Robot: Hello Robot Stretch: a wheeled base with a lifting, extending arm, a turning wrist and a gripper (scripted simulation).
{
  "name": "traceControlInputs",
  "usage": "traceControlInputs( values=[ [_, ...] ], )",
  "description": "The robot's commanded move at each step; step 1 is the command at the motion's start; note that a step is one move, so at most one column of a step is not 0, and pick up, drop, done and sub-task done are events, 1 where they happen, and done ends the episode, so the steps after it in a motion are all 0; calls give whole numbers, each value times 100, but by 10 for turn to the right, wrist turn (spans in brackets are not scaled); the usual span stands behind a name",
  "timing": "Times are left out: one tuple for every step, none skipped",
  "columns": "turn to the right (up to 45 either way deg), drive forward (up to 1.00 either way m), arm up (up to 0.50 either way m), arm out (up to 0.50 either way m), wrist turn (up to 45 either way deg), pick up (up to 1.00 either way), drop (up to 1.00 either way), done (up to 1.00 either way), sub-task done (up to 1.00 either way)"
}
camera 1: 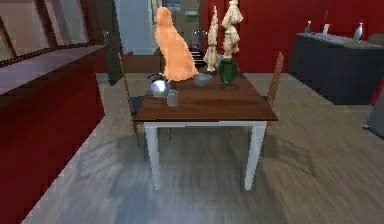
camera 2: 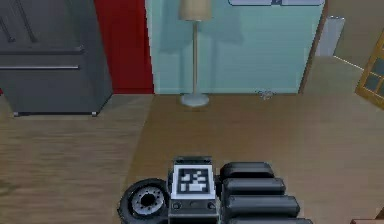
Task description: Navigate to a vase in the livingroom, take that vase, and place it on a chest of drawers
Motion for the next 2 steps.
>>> traceControlInputs(
  values=[
    [450, 0, 0, 0, 0, 0, 0, 0, 0],
    [240, 0, 0, 0, 0, 0, 0, 0, 0]
  ],
)
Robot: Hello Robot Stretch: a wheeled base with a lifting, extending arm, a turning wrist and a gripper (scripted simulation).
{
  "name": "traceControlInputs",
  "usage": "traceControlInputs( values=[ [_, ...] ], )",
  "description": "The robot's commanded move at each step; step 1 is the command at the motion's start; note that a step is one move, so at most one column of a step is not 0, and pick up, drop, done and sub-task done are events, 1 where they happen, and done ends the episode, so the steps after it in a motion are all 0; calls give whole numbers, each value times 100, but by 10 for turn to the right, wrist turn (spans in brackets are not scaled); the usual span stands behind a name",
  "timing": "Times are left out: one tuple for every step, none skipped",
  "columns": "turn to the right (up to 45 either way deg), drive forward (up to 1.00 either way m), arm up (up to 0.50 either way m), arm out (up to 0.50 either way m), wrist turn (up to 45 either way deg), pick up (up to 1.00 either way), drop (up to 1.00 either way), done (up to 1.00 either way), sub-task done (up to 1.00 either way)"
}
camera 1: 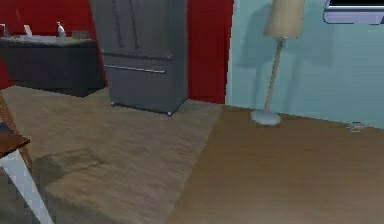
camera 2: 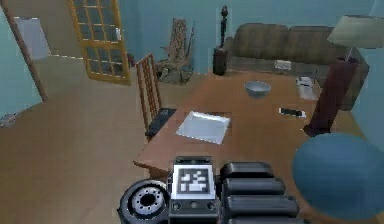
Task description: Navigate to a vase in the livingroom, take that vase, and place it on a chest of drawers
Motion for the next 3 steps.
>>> traceControlInputs(
  values=[
    [0, 60, 0, 0, 0, 0, 0, 0, 0],
    [450, 0, 0, 0, 0, 0, 0, 0, 0],
    [300, 0, 0, 0, 0, 0, 0, 0, 0]
  ],
)
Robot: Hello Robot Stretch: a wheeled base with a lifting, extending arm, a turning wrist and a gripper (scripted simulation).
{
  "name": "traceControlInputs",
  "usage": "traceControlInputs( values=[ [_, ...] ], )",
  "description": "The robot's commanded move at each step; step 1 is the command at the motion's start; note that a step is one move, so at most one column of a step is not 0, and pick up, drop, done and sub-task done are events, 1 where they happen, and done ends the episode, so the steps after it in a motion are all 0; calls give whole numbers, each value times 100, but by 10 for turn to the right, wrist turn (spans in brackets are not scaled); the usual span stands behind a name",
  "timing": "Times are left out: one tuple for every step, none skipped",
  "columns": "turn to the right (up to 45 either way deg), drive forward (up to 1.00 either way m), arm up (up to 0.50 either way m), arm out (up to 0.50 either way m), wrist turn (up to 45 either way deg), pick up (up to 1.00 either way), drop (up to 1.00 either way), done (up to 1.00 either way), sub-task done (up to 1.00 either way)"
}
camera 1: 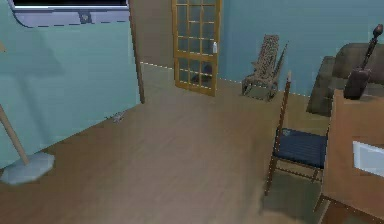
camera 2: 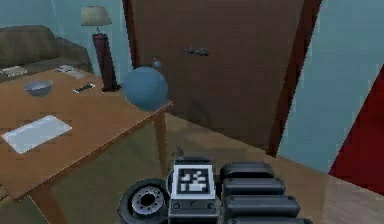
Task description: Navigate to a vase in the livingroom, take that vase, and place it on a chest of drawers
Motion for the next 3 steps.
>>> traceControlInputs(
  values=[
    [0, 45, 0, 0, 0, 0, 0, 0, 0],
    [-60, 0, 0, 0, 0, 0, 0, 0, 0],
    [0, 100, 0, 0, 0, 0, 0, 0, 0]
  ],
)
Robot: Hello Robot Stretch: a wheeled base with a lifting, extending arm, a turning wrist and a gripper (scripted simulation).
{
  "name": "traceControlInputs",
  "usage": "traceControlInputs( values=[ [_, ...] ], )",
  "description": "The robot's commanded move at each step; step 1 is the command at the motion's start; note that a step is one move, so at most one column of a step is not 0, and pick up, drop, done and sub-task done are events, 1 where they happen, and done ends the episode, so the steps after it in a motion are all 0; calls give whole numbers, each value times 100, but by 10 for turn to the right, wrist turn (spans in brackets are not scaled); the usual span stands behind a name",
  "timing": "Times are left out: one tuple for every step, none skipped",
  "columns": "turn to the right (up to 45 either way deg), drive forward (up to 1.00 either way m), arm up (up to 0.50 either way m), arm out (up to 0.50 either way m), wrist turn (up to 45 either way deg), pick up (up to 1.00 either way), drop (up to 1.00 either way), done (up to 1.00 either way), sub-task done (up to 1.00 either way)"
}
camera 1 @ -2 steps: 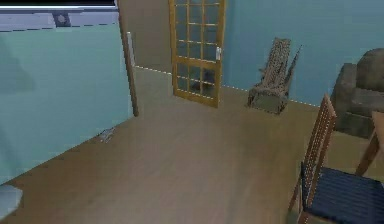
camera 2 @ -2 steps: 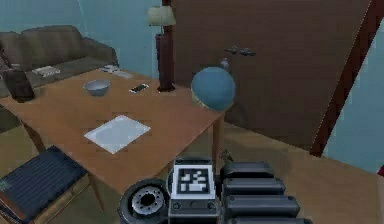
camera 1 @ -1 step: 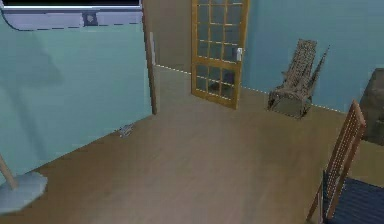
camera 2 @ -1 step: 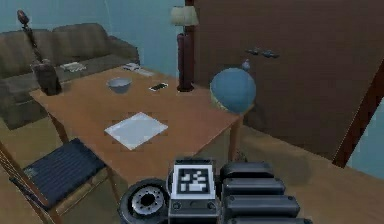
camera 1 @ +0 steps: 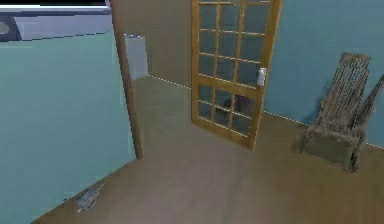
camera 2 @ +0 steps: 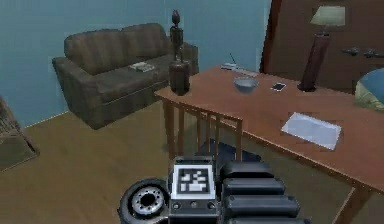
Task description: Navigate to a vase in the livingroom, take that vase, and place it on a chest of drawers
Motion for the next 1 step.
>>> traceControlInputs(
  values=[
    [-30, 0, 0, 0, 0, 0, 0, 0, 0]
  ],
)
